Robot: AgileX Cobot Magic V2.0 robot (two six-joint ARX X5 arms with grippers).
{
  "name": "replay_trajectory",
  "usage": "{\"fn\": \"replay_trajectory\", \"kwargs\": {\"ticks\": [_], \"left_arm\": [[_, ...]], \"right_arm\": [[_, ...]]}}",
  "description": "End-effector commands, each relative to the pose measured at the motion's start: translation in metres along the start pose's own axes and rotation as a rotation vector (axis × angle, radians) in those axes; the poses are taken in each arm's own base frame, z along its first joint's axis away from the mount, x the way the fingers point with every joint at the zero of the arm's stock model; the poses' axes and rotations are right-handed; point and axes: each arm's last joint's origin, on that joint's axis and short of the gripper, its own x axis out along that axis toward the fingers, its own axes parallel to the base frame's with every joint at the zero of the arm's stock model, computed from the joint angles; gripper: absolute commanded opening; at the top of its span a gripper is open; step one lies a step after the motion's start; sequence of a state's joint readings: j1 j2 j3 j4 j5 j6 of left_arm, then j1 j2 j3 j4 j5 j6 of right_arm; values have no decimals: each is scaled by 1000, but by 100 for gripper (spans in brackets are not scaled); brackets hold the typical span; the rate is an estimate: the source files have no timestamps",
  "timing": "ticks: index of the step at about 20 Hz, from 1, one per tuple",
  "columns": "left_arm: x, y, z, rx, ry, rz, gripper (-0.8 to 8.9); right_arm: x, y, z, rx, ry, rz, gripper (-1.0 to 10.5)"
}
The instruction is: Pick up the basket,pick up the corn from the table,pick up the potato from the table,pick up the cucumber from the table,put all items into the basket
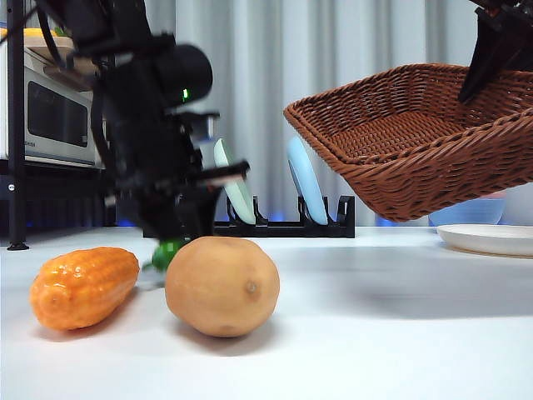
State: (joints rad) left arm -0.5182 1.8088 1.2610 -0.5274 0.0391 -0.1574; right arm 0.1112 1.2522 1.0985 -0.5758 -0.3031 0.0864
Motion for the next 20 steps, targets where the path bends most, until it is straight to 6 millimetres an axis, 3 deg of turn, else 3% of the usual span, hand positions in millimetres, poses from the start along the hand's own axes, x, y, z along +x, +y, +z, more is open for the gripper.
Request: {"fn": "replay_trajectory", "kwargs": {"ticks": [1, 5, 8, 10, 13, 20], "left_arm": [[-56, -3, 20, 25, -188, 12, -8], [-150, -10, 26, 8, -463, -45, -8], [-189, -29, 16, 33, -578, -141, -8], [-192, -47, 10, 70, -573, -190, -8], [-179, -79, 5, 127, -520, -253, -8], [-118, -126, -2, 189, -370, -222, -8]], "right_arm": [[1, 0, 4, 18, -37, 10, -16], [15, -2, 7, 68, -41, 23, -16], [35, 2, 5, 107, 9, 119, -16], [49, 7, 5, 132, 34, 193, -16], [61, 20, 5, 132, 39, 248, -16], [62, 31, 7, 160, 20, 281, -16]]}}
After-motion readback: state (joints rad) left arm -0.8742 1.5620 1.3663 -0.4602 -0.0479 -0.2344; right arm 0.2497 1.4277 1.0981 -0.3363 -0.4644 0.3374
